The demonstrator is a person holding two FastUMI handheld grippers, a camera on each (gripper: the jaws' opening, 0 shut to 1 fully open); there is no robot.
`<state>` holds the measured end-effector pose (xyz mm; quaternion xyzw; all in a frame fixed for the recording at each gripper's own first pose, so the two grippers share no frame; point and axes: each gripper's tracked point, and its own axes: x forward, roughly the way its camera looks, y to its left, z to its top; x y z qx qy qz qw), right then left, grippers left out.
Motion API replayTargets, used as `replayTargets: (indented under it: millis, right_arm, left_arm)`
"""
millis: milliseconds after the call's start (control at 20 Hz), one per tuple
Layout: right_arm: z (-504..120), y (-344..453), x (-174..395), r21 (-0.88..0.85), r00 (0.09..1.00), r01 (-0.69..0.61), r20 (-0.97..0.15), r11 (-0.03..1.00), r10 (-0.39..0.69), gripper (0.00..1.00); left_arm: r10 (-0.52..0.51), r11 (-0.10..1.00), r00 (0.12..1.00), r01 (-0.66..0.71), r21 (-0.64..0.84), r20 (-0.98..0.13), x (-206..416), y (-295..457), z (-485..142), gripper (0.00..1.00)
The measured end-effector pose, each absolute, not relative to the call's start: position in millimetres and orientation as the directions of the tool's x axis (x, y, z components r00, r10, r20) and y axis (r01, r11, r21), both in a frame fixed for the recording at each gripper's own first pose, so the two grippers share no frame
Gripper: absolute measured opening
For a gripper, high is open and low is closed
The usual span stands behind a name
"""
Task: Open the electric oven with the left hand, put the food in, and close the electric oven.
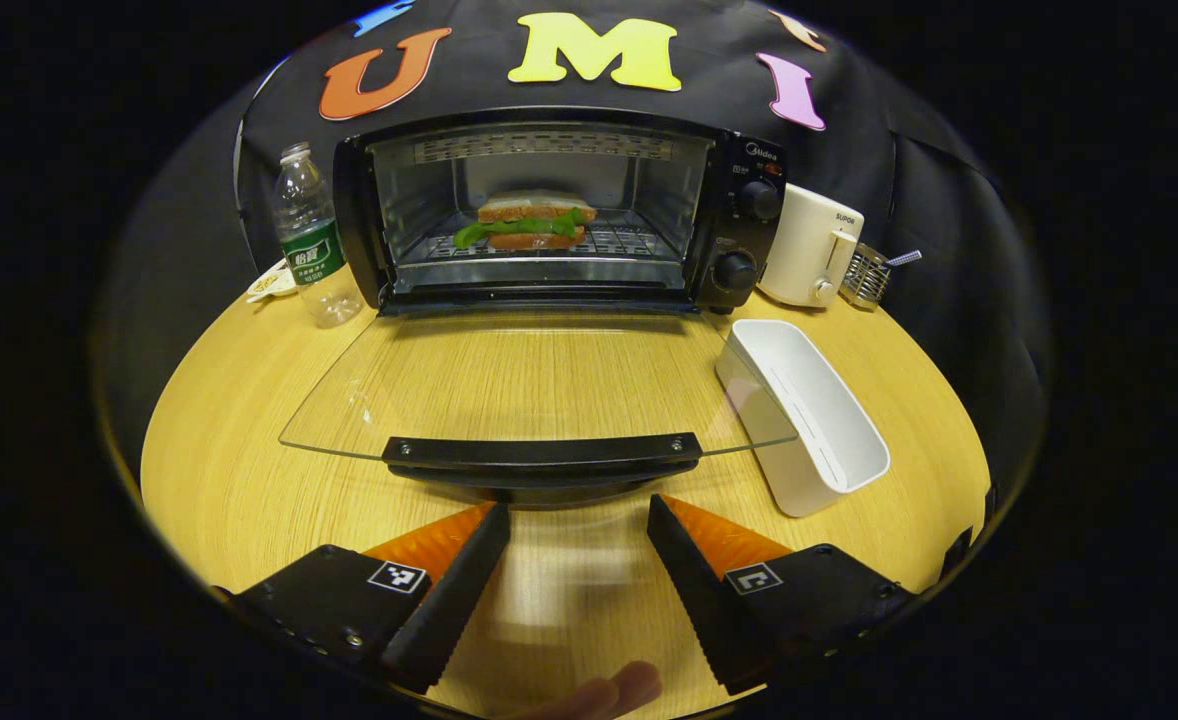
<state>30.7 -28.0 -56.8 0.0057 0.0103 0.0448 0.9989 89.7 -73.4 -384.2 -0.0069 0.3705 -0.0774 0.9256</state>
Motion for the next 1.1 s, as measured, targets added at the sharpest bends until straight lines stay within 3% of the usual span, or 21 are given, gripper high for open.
replayTargets:
  millis: [550,1100]
  right_arm:
    - [-59,-46,33,0.007,0.999,-0.044,-0.019,0.999,0.044,0.92]
    - [-74,-51,34,0.042,0.998,-0.037,-0.052,0.998,0.039,0.92]
  left_arm:
    - [-0.09,0.995,0.807,0.101,-0.014,-0.584,117,-66,-353,0.93]
    - [-0.096,0.995,0.82,0.096,-0.03,-0.564,156,-60,-326,0.93]
